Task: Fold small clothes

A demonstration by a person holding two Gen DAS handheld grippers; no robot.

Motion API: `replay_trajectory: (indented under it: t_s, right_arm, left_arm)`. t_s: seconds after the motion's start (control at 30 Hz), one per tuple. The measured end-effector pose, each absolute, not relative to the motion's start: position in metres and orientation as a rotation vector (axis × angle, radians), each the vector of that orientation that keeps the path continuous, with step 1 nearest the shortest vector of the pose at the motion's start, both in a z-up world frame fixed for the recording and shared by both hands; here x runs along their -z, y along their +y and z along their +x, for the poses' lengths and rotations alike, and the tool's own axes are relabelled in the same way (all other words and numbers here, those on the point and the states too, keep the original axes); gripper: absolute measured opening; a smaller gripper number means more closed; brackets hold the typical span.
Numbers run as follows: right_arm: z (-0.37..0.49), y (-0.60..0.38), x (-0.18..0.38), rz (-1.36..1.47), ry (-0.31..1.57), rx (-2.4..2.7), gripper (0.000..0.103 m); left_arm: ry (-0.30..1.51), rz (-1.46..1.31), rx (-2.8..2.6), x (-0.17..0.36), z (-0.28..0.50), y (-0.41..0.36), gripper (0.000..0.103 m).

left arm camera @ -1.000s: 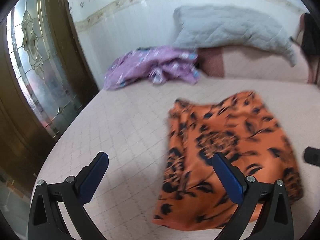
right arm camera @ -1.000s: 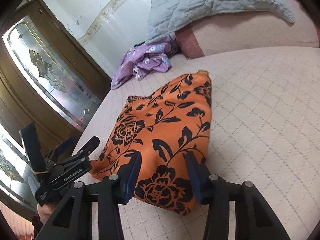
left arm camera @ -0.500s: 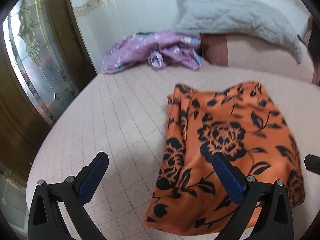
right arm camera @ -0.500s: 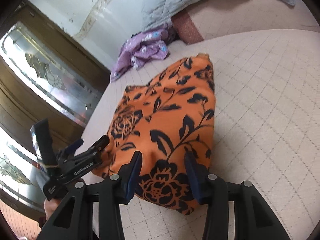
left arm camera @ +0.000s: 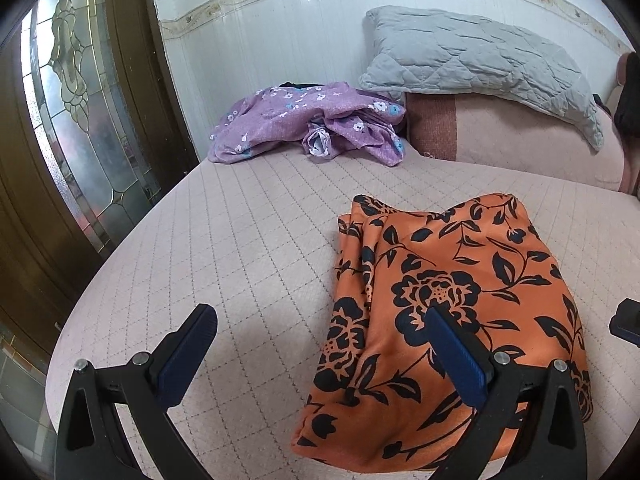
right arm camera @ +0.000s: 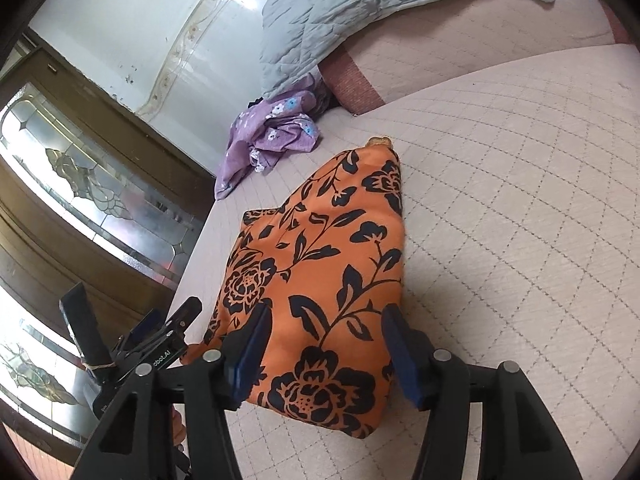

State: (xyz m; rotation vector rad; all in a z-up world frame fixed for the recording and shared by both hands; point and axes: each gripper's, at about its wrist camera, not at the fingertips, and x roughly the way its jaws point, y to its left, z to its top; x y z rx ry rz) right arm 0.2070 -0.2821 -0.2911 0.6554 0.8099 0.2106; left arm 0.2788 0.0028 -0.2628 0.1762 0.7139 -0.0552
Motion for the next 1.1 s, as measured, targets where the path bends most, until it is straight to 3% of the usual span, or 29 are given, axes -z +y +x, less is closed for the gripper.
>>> replay_trajectory:
  t_s: [1.1]
  right_arm:
    - [0.198,-0.295,0.276,0.665,0.725,-0.220,0.061]
  left_arm:
    - [0.688,0.158,0.074,0.259,0.275,-0.003,0.103]
